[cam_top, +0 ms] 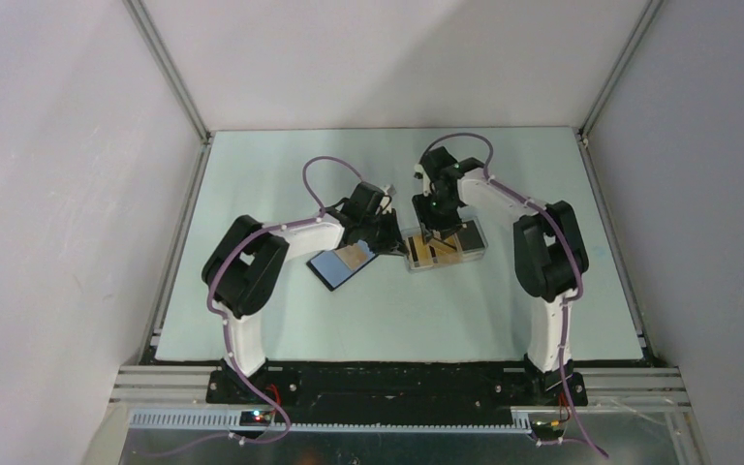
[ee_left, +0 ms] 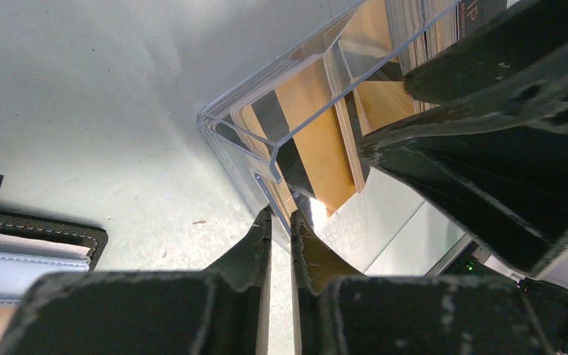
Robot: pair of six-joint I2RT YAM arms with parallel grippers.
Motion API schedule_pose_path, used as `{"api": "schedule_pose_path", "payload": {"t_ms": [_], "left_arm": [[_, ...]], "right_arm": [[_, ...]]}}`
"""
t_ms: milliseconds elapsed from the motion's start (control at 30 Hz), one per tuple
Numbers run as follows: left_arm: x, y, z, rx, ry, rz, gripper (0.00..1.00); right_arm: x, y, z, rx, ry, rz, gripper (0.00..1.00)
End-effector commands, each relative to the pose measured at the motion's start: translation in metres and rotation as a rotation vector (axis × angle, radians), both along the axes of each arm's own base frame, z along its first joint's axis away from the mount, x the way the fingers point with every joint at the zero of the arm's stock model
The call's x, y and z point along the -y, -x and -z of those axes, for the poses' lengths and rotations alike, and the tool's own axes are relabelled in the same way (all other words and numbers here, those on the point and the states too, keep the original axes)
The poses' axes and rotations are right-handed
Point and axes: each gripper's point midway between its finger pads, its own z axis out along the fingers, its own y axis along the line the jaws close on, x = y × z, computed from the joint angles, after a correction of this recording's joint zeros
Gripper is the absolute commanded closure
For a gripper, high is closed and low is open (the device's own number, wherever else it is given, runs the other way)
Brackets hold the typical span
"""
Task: Put the credit cards into the card holder
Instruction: Pick up the credit card from the storage box.
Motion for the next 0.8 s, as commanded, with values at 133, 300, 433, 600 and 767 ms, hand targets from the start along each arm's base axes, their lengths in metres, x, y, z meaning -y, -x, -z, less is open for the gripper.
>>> {"api": "schedule_pose_path", "payload": {"t_ms": [133,300,433,600,767], "left_arm": [[-0.018,0.011,0.034,-0.053,-0.119,0.009,0.95],[-0.018,0.011,0.035,-0.054,-0.12,0.01,0.95],[-0.018,0.011,0.036,-0.056,-0.122,0.011,0.96],[-0.018,0.011,0.035,-0.056,-0.119,0.012,0.96],[-0.018,0.011,0.035,-0.057,-0.119,0.012,0.96]], "right_arm": [[0.025,-0.017,-0.044,0.154,0.104,0.039,0.45],[0.027,-0.018,-0.03,0.113,0.106,0.028,0.51],[0.025,-0.017,-0.02,0.089,0.095,0.011,0.55],[0.029,-0.02,-0.015,0.117,0.156,-0.005,0.65],[0.04,-0.026,-0.017,0.178,0.261,-0.023,0.65]]}}
